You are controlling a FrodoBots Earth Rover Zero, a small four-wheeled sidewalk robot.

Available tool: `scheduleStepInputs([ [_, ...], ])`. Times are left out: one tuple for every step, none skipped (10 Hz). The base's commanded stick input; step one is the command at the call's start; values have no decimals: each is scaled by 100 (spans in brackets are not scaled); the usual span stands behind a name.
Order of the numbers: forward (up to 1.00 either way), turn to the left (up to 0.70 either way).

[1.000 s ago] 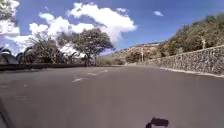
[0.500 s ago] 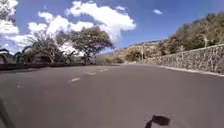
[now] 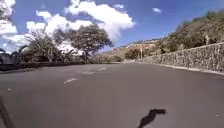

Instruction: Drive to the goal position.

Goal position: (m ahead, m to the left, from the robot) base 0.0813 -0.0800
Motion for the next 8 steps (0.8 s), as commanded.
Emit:
scheduleStepInputs([
  [50, 0],
  [50, 0],
  [50, 0],
  [50, 0],
  [50, 0],
  [50, 0],
  [50, 0],
  [50, 0],
])
